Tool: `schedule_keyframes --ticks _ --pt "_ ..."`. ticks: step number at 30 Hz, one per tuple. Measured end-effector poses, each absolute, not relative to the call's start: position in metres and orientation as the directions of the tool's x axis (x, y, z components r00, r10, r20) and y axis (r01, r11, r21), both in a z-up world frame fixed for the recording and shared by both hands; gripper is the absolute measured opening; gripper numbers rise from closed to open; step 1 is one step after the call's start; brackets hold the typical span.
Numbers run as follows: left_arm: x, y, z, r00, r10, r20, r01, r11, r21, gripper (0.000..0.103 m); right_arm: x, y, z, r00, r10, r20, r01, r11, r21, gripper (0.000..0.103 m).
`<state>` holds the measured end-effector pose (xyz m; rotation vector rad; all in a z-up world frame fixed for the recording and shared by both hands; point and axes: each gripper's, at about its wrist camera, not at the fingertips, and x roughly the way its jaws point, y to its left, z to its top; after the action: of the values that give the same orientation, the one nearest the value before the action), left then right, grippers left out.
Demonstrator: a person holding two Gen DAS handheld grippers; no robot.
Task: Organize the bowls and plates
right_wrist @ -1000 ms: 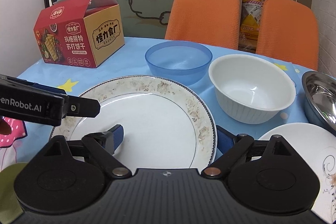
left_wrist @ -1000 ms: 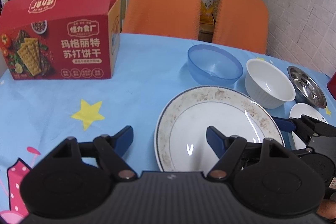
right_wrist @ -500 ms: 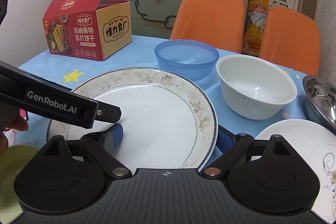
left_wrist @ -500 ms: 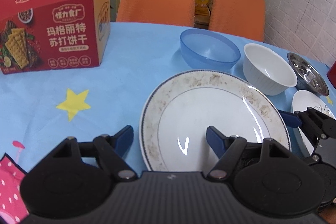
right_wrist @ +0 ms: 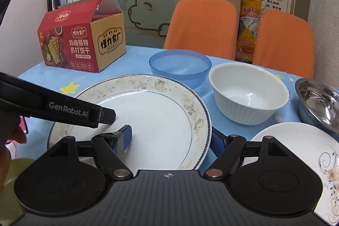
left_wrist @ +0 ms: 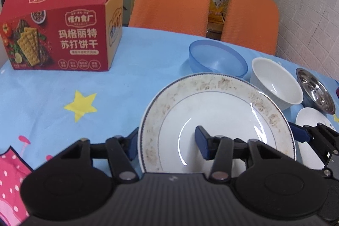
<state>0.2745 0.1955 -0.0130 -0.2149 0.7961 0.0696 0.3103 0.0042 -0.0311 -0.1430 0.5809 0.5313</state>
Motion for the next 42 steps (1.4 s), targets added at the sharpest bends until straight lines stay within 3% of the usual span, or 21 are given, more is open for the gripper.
schedule_keyframes --ticks 14,25,36,40,42 --pt "0.202 0.187 0.026 0.735 0.022 -0.677 -0.152 0.979 -0.133 0.05 0.256 -0.002 0.008 0.724 0.471 -0.503 -0.517 0.854 0.056 0.103" --pt "0.116 0.192 0.003 0.702 0.055 -0.71 -0.211 0.968 -0.134 0.05 0.173 -0.002 -0.001 0.687 0.508 -0.52 -0.535 0.838 0.112 0.103" --pt "0.099 0.191 -0.017 0.698 0.074 -0.712 -0.209 0.972 -0.104 0.049 0.156 0.001 -0.023 0.65 0.519 -0.555 -0.541 0.829 0.142 0.103" --pt "0.098 0.185 -0.017 0.726 0.104 -0.68 -0.195 0.979 -0.058 0.052 0.158 0.0 -0.027 0.637 0.525 -0.564 -0.546 0.824 0.151 0.103" --pt "0.097 0.185 -0.013 0.741 0.104 -0.664 -0.191 0.98 -0.061 0.062 0.156 -0.001 -0.026 0.641 0.528 -0.557 -0.548 0.823 0.15 0.103"
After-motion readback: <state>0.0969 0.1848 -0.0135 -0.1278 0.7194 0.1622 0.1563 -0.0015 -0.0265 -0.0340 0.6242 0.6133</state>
